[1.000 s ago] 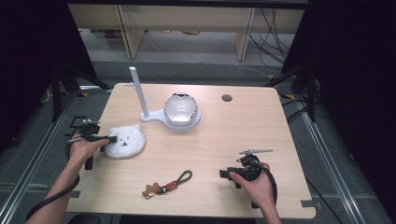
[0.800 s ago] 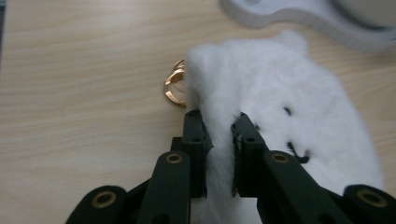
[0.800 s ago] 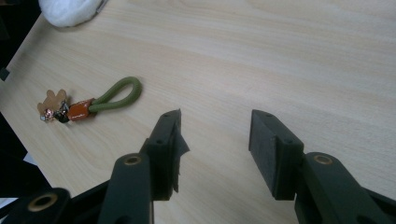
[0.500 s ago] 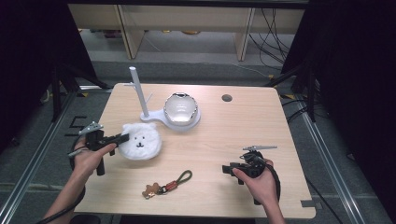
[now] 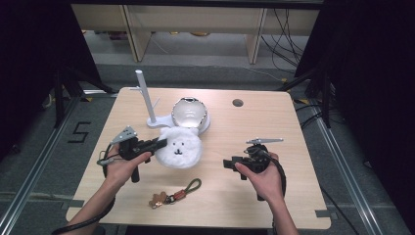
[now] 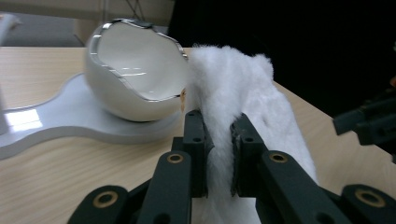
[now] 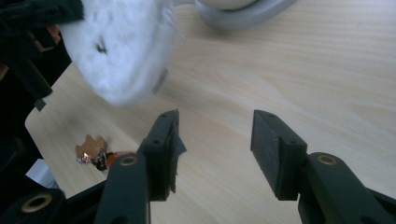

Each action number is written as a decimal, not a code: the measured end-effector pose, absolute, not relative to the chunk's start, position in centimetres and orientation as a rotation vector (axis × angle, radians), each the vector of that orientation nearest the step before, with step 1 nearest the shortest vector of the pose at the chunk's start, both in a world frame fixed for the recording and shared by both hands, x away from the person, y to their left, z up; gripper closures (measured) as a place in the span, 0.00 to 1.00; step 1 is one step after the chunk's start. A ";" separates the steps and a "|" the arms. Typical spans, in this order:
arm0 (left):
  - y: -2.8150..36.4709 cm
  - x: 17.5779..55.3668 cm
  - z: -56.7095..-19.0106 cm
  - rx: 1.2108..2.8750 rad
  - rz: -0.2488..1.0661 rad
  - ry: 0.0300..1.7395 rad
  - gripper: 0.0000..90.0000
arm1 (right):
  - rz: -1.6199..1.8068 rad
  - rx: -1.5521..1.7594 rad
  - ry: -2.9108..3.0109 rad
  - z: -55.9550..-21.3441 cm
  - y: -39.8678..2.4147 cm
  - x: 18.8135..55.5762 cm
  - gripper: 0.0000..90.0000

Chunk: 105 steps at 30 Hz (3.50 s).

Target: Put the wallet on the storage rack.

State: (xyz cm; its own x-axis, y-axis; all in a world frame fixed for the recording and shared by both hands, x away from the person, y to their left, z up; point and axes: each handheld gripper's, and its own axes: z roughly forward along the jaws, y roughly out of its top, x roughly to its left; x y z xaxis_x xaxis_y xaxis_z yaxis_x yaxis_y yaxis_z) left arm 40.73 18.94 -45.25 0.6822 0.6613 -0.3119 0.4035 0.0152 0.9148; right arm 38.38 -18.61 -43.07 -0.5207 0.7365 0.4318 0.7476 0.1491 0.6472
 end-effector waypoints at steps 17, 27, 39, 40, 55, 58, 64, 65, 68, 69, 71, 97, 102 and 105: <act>14.6 39.9 -45.4 1.592 0.171 0.787 0.87 | -1.312 -1.403 -2.303 -43.0 -16.0 41.1 0.65; 14.3 39.7 -45.7 1.600 0.207 0.762 0.82 | -1.316 -1.383 -2.469 -41.8 -16.1 41.0 0.84; 18.4 38.9 -45.8 1.629 0.353 0.833 0.49 | -1.372 -1.360 -2.758 -38.5 -15.5 42.0 0.86; 19.1 38.6 -46.0 1.627 0.366 0.843 0.49 | -1.357 -1.362 -2.759 -38.2 -15.5 42.3 0.86; 25.8 36.0 -47.9 1.580 0.542 1.011 0.49 | -1.318 -1.312 -2.915 -36.3 -13.7 46.6 0.86; 25.7 36.1 -48.2 1.577 0.545 1.018 0.49 | -1.326 -1.308 -2.919 -35.7 -13.2 47.4 0.86; 25.3 36.3 -48.9 1.593 0.548 1.022 0.49 | -1.320 -1.306 -2.932 -34.8 -12.3 49.2 0.86; 25.3 36.4 -49.1 1.588 0.546 1.011 0.49 | -1.323 -1.302 -2.933 -34.7 -12.1 49.4 0.86; 25.2 36.2 -49.3 1.613 0.550 1.024 0.48 | -1.301 -1.318 -2.929 -34.5 -11.6 50.0 0.86; 25.1 36.2 -49.4 1.607 0.544 1.021 0.48 | -1.318 -1.298 -2.945 -34.6 -11.5 50.4 0.86; 25.1 36.2 -49.5 1.608 0.540 1.018 0.48 | -1.303 -1.311 -2.944 -34.5 -11.1 50.8 0.86; 24.9 36.1 -49.8 1.620 0.531 1.019 0.48 | -1.082 -1.381 -3.034 -37.6 -6.8 55.1 0.83; 24.8 36.1 -49.9 1.626 0.528 1.018 0.48 | -1.067 -1.391 -3.075 -38.0 -6.6 55.5 0.81; 24.7 36.2 -50.0 1.615 0.522 1.012 0.48 | -1.054 -1.404 -3.075 -38.1 -6.4 55.5 0.79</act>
